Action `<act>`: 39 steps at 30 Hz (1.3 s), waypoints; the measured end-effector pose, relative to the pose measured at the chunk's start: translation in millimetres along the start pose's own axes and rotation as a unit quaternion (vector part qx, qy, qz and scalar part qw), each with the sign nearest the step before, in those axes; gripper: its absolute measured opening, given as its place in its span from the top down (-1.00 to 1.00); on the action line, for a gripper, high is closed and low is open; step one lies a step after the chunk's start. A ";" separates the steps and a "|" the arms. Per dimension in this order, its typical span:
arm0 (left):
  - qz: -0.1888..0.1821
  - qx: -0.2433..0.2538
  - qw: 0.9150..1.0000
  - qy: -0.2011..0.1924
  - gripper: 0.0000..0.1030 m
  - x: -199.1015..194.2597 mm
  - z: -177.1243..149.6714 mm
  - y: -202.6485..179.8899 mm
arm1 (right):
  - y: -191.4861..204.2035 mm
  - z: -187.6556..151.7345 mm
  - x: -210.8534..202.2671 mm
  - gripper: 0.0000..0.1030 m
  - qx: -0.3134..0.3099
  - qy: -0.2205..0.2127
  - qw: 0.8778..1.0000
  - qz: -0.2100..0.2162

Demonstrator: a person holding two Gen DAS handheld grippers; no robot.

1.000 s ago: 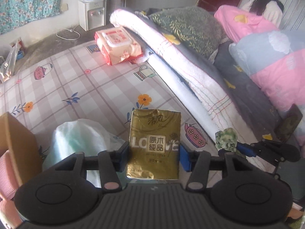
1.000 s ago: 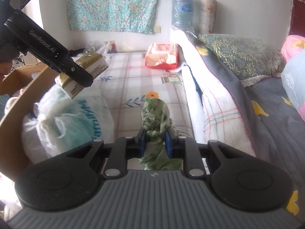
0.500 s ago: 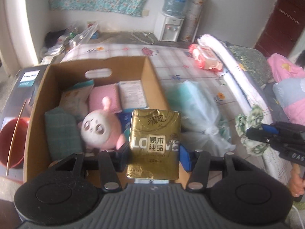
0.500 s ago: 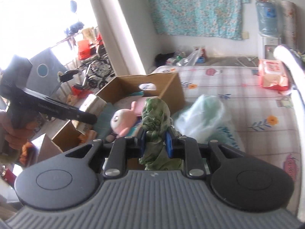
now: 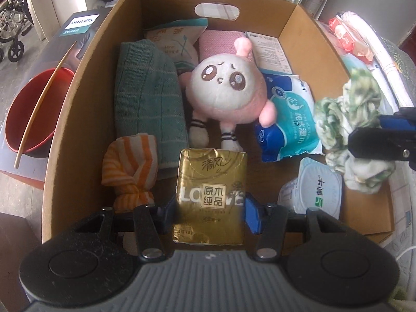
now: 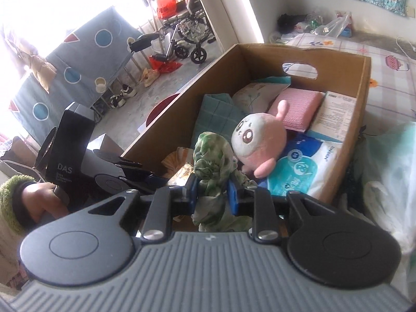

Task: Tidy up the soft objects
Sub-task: 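Carry the scrunchie and tissue pack over the box with both tools, then lower both items into the box and open both tools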

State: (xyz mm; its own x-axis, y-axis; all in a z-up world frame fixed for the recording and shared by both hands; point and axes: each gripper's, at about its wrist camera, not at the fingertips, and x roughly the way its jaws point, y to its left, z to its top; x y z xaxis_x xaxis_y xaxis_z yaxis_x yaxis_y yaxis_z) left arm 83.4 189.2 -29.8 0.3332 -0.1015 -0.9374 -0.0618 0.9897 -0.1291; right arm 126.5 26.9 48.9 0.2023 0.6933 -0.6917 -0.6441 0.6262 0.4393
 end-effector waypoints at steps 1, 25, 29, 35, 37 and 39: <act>-0.001 -0.003 1.000 0.002 -0.05 1.8 -1.1 1.8 | 3.1 3.6 9.4 0.54 0.007 0.007 1.000 0.007; -0.027 -0.026 0.998 -0.058 -0.18 -16.6 -0.9 8.8 | -23.0 -19.6 -16.6 -0.02 0.052 -0.028 0.998 -0.008; -0.055 -0.018 0.995 -0.085 -0.21 -27.8 0.1 -6.0 | -26.0 -36.9 -47.0 -0.11 0.064 -0.076 0.995 -0.019; -0.114 -0.028 0.992 -0.034 -0.23 -5.1 2.7 -26.7 | -35.8 -74.4 -80.9 -0.23 0.101 -0.127 0.986 -0.045; -0.152 -0.041 0.987 -0.012 -0.23 0.3 -0.2 -28.5 | -39.7 -88.1 -89.9 -0.27 0.115 -0.135 0.983 -0.050; -0.157 -0.051 0.986 -0.009 -0.25 0.1 -4.2 -30.5 | -43.5 -101.4 -98.2 -0.32 0.128 -0.143 0.980 -0.057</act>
State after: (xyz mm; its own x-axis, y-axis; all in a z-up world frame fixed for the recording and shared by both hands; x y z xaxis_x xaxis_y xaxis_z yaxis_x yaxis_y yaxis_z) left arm 81.3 158.6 -27.3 0.3680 -0.3988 -0.8400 -0.0465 0.8944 -0.4449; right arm 59.8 -104.5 39.6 0.4840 0.6619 -0.5724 -0.4059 0.7493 0.5233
